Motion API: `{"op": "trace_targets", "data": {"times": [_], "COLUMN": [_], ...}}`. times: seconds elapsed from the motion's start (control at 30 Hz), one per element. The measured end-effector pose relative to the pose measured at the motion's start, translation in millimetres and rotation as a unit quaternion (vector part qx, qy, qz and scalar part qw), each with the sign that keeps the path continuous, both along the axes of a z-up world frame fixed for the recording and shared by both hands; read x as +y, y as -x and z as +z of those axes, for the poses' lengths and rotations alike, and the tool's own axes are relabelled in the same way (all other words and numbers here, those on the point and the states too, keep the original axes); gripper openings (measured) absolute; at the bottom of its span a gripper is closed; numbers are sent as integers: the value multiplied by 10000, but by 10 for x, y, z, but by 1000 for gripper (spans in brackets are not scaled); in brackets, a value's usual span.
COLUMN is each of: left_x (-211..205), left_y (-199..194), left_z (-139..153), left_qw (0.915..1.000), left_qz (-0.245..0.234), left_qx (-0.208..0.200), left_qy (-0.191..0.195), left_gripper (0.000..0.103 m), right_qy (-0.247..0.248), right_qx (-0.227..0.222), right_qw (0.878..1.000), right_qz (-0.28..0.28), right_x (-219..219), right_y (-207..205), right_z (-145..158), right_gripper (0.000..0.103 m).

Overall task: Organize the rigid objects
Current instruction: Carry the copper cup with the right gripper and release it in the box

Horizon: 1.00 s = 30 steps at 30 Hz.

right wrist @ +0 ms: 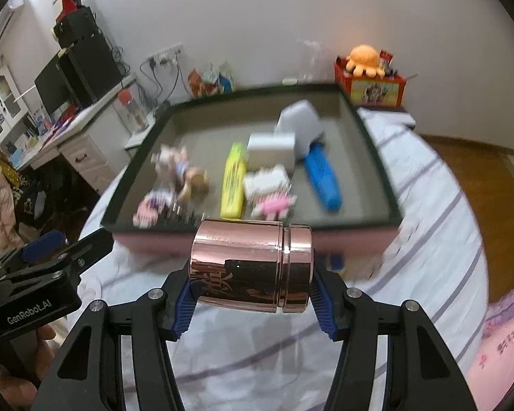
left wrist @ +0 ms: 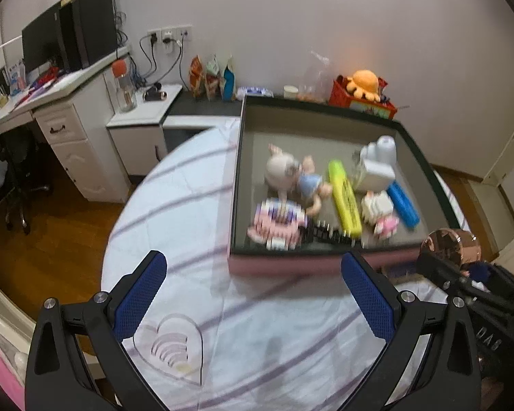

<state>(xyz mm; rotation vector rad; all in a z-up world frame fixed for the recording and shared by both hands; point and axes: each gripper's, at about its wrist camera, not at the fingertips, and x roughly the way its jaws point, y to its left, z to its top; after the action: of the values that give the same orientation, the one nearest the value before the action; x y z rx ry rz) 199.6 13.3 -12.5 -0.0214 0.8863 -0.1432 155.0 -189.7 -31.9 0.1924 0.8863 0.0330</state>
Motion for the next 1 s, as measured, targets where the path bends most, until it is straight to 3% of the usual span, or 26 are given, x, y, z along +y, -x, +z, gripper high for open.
{"op": "trace_targets", "data": {"times": [0.27,0.47,0.7,0.9,0.97,1.0], "left_x": [-27,1,-74,-158,-167,-168], "left_y": [-414,-708,-824,-773,-729,-706], "left_z": [139,69,-114,-158,-143,-133], "left_qw": [9996,9995,9999,9999,10000,10000], "left_qz": [155,261,144,52,43,42], "left_qx": [-231,-163,15,80,63,56], "left_qy": [-78,-32,-6,-37,-40,-41], "left_gripper": [103,103,103,103,103,103], "right_qy": [169,309,285,301,270,250], "right_qx": [-185,7,554,536,505,474], "right_qw": [9996,9992,9979,9980,9983,9984], "right_qz": [122,264,153,121,138,183], "right_x": [-76,-89,-275,-290,-289,-272], "right_y": [-574,-983,-932,-879,-866,-849], "right_z": [199,92,-326,-368,-354,-336], "right_gripper": [58,58,58,57,61,71]}}
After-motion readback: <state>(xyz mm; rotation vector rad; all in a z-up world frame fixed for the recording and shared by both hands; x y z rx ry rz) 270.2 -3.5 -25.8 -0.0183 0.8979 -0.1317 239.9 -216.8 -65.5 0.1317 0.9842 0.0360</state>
